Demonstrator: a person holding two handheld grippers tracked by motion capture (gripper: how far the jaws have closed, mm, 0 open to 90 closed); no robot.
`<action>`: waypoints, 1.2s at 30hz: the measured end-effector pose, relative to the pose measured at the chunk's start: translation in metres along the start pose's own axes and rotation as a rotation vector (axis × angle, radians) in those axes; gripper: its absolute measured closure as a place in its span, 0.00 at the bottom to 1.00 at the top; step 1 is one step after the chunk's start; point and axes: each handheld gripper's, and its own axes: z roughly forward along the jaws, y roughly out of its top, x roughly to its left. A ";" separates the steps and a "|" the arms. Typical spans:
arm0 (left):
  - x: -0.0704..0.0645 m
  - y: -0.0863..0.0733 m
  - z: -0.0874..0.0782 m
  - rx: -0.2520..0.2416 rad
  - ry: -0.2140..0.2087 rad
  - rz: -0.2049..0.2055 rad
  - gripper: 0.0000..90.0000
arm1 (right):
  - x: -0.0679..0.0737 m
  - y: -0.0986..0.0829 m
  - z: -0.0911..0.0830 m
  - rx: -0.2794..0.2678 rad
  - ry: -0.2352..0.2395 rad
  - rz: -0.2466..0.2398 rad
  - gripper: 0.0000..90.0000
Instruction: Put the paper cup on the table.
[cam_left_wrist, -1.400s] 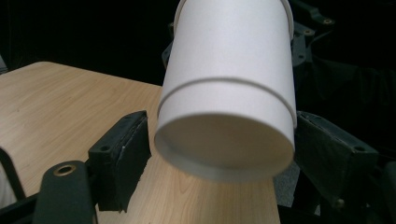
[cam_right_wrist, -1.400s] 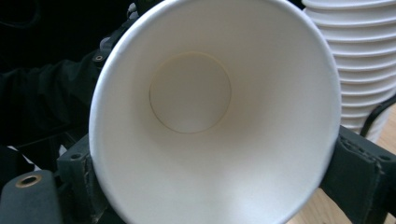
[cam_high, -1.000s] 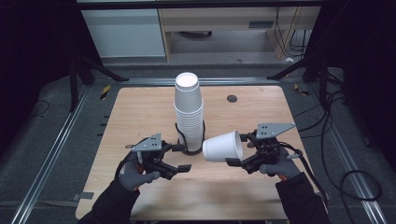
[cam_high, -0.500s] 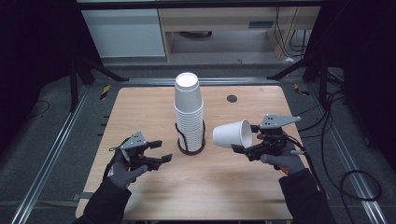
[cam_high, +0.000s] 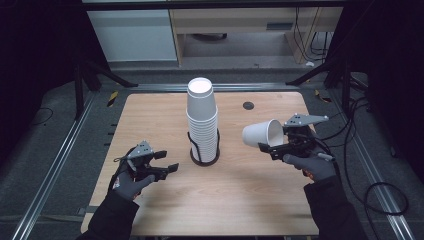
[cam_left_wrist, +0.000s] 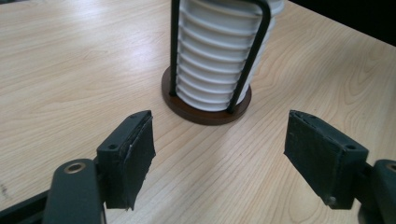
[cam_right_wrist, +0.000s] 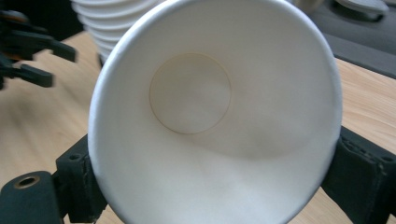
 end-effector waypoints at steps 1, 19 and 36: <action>0.001 -0.001 0.000 0.002 0.003 -0.003 0.26 | -0.002 0.001 0.000 0.008 -0.017 0.003 0.11; 0.016 -0.007 -0.002 0.037 0.048 -0.045 0.29 | -0.047 0.015 0.009 0.254 -0.241 0.077 0.11; 0.024 -0.013 -0.004 0.061 0.075 -0.058 0.29 | -0.073 0.008 0.038 0.510 -0.331 0.096 0.11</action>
